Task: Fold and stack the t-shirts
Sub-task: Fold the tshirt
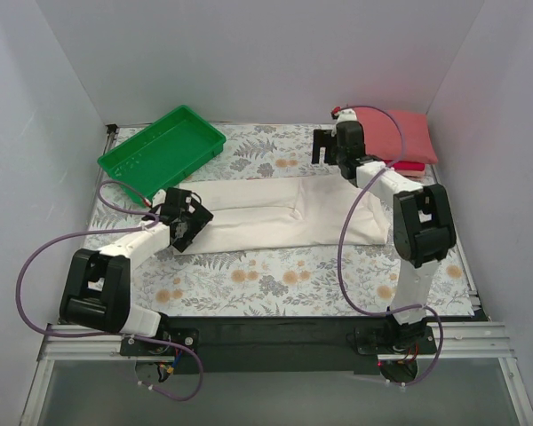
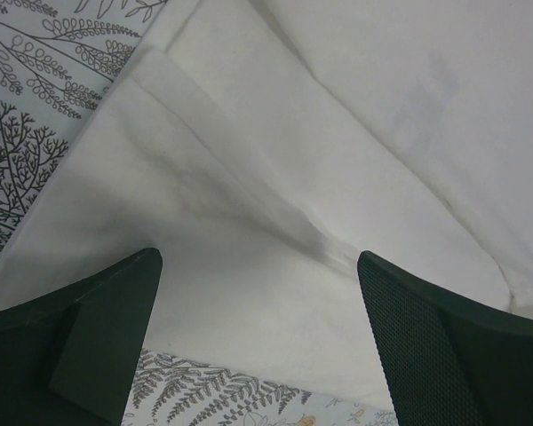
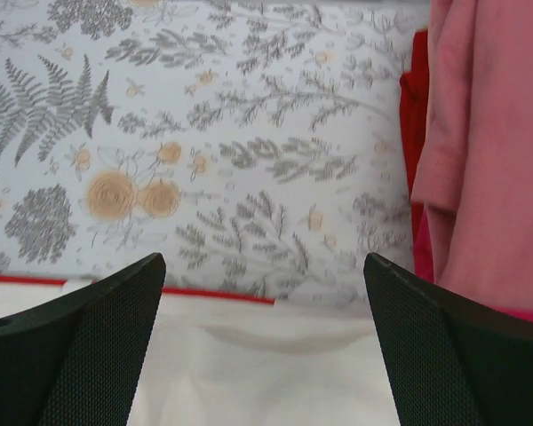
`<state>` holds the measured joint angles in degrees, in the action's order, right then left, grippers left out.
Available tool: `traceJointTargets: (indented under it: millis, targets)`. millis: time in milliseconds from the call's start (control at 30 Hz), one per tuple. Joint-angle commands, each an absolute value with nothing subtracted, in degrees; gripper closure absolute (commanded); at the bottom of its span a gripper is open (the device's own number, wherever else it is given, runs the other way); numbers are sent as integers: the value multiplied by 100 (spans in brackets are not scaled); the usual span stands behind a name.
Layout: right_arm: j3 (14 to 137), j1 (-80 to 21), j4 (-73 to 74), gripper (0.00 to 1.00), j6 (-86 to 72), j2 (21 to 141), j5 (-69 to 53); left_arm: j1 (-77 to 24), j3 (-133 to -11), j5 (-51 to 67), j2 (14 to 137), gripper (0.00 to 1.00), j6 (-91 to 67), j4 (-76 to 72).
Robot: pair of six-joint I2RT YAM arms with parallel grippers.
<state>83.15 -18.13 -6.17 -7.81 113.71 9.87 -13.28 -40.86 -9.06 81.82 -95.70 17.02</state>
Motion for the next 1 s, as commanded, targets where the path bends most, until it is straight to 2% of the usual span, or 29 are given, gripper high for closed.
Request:
traceJointTargets:
  millis: [0,167,333,500,600,833,967]
  targets:
    - [7228,-1819,-571,2,-1431,10252,853,-1310,-4279,-958,7761,8,-9361,2004]
    - [5138,-1819,-545,2,-2538,9265,431,-1310,-4956,-985,7699,7,-8782,1890]
    - [4211,-1819,-651,2,-2672,8938,632,-1318,-5308,-967,8252,7,-8850,1495]
    - [4096,-1819,-650,2,-2479,9114,308,-1318,-5528,-747,9209,7,-8807,1397]
    - [4157,-1828,-615,2,-2286,9219,203,-1327,-5458,-826,9378,7,-8841,1458]
    - [4526,-1916,-607,2,-1618,9579,-658,-1362,-4466,-1037,8940,7,-9192,1748]
    - [5288,-2083,-405,2,-1425,10149,-1045,-1485,-3684,-1019,8256,7,-9552,2214]
